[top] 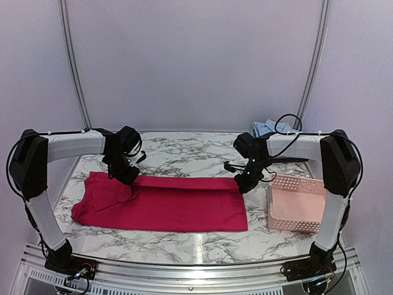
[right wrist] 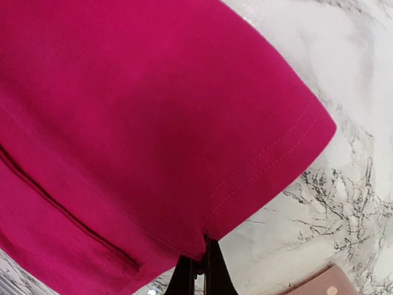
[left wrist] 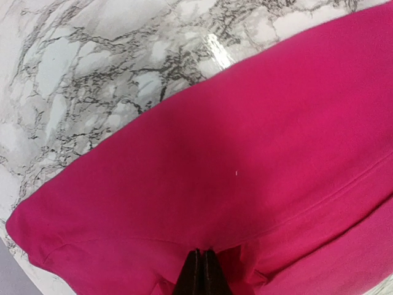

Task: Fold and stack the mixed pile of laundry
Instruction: Smooth out the rectangle-folded T-shirt at the center of the board.

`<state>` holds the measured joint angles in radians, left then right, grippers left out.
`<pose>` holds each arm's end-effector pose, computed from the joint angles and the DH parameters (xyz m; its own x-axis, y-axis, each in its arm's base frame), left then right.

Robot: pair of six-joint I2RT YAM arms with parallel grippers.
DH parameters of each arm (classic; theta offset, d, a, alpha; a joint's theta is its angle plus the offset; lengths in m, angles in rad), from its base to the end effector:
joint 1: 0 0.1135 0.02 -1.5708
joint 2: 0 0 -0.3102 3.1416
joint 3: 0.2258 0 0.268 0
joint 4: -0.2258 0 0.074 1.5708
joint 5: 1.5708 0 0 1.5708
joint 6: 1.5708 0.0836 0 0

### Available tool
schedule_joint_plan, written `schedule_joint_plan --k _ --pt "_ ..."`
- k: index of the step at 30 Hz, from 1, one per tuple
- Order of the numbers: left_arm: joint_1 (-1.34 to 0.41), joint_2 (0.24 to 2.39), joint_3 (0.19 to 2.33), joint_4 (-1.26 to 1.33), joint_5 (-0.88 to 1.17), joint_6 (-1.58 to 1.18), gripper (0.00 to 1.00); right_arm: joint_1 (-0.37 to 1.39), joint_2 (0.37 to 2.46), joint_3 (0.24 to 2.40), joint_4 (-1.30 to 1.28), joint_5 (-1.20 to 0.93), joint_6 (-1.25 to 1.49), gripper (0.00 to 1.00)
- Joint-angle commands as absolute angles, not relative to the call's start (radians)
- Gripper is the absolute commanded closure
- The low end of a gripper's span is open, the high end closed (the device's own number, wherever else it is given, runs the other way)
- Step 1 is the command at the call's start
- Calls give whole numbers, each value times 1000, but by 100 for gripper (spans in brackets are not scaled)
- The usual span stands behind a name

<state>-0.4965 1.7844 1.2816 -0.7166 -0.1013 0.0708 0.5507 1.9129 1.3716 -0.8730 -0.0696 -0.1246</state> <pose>0.3537 -0.1820 0.1958 -0.7921 0.5092 -0.3366 0.5006 0.8575 0.1191 0.3407 0.2160 0.1671 -0.7692 -0.6178 -0.1632 -0.6317 0.7736 0.0488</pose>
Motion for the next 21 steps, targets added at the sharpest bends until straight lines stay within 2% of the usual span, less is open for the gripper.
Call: schedule_joint_plan --k 1,2,5,7,8,11,16,21 --pt "-499 1763 1248 -762 -45 71 90 575 1882 1359 -898 -93 -116 100" --pt "-499 1755 1247 -765 -36 71 87 578 1880 1359 -903 -101 -116 96" --pt "-496 1710 1252 -768 -14 61 69 579 1864 1363 -918 -113 -102 71" --pt "-484 1681 1264 -767 -5 40 55 578 1845 1380 -925 -115 -93 62" --pt "-472 1672 1268 -766 28 28 52 575 1838 1395 -923 -124 -90 59" --pt "-407 1664 1273 -753 55 -41 43 558 1838 1454 -901 -161 -72 52" --pt "-213 1651 1236 -701 117 -219 43 541 1927 1600 -865 -241 -46 49" --pt "-157 1635 1152 -661 161 -325 43 567 2039 1688 -837 -313 -38 51"
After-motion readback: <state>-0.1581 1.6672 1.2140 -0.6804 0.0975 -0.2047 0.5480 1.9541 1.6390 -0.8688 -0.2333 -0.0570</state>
